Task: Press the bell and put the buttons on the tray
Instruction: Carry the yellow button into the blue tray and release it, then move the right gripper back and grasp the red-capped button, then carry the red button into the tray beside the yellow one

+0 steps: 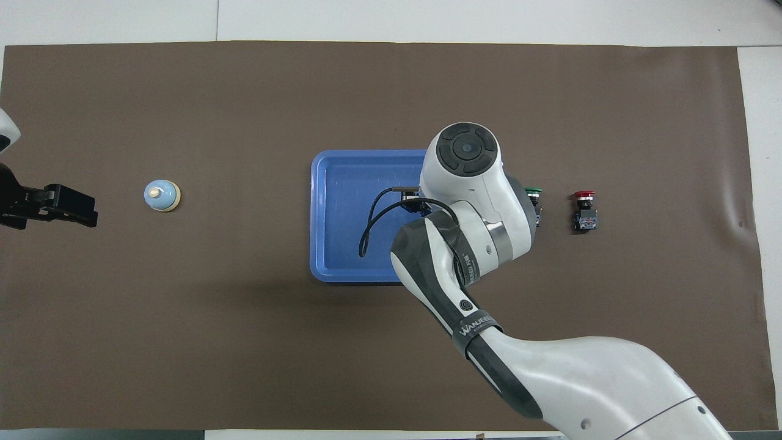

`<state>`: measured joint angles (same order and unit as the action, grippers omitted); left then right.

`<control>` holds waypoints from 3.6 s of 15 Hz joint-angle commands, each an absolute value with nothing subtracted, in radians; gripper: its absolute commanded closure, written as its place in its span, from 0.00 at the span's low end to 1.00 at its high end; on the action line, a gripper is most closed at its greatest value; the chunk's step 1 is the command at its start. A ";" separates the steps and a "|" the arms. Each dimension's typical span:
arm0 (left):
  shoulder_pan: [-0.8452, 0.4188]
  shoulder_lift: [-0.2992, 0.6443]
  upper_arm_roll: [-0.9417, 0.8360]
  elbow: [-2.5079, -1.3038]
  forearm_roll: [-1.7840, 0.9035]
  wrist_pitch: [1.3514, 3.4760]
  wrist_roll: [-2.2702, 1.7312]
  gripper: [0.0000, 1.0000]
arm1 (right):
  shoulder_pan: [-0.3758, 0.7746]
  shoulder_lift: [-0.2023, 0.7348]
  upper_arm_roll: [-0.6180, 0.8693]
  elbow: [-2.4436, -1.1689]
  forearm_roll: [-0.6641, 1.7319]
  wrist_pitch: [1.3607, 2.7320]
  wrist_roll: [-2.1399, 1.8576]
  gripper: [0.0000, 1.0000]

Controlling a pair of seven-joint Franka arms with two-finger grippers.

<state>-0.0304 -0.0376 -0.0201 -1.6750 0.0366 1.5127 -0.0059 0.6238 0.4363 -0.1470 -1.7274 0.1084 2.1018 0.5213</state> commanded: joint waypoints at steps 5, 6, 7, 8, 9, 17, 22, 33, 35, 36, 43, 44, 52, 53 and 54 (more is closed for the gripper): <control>-0.014 -0.043 -0.031 -1.667 0.028 1.505 -0.012 0.00 | 0.626 0.384 -0.167 -1.784 0.124 2.108 0.503 0.00; -0.014 -0.043 -0.031 -1.669 0.028 1.505 -0.011 0.00 | 0.600 0.368 -0.175 -1.758 0.121 2.058 0.483 0.00; -0.014 -0.043 -0.031 -1.667 0.028 1.505 -0.012 0.00 | 0.566 0.347 -0.175 -1.752 0.120 2.021 0.439 0.00; -0.014 -0.043 -0.031 -1.667 0.028 1.505 -0.012 0.00 | 0.531 0.312 -0.176 -1.762 0.117 2.004 0.379 0.00; -0.014 -0.043 -0.031 -1.667 0.028 1.505 -0.011 0.00 | 0.481 0.281 -0.176 -1.787 0.115 1.999 0.318 0.00; -0.014 -0.043 -0.031 -1.667 0.028 1.505 -0.012 0.00 | 0.198 0.195 -0.178 -1.971 0.100 2.058 0.061 0.00; -0.014 -0.043 -0.031 -1.667 0.028 1.505 -0.012 0.00 | 0.181 0.196 -0.176 -2.058 0.100 2.204 0.054 0.00; -0.014 -0.043 -0.031 -1.669 0.028 1.505 -0.011 0.00 | 0.170 0.199 -0.176 -2.166 0.100 2.329 -0.048 0.57; -0.014 -0.043 -0.031 -1.669 0.028 1.505 -0.012 0.00 | 0.170 0.199 -0.176 -2.161 0.100 2.327 -0.044 1.00; -0.014 -0.043 -0.031 -1.667 0.028 1.505 -0.012 0.00 | 0.173 0.199 -0.176 -2.152 0.100 2.322 -0.044 1.00; -0.014 -0.043 -0.031 -1.669 0.028 1.505 -0.012 0.00 | 0.306 0.245 -0.161 -1.820 0.110 1.998 0.165 1.00; -0.014 -0.043 -0.031 -1.667 0.028 1.505 -0.011 0.00 | 0.334 0.247 -0.160 -1.800 0.117 1.991 0.229 1.00; -0.014 -0.043 -0.031 -1.667 0.028 1.505 -0.012 0.00 | 0.621 0.541 -0.158 -1.391 0.175 1.894 0.616 1.00; -0.014 -0.043 -0.031 -1.667 0.028 1.505 -0.012 0.00 | 0.644 0.558 -0.158 -1.390 0.196 1.899 0.620 1.00; -0.014 -0.043 -0.031 -1.667 0.028 1.505 -0.011 0.00 | 0.673 0.572 -0.160 -1.388 0.201 1.904 0.629 1.00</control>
<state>-0.0304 -0.0376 -0.0201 -1.6749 0.0366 1.5126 -0.0059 0.6516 0.4988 -0.1550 -1.4695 0.1660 1.9337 0.6127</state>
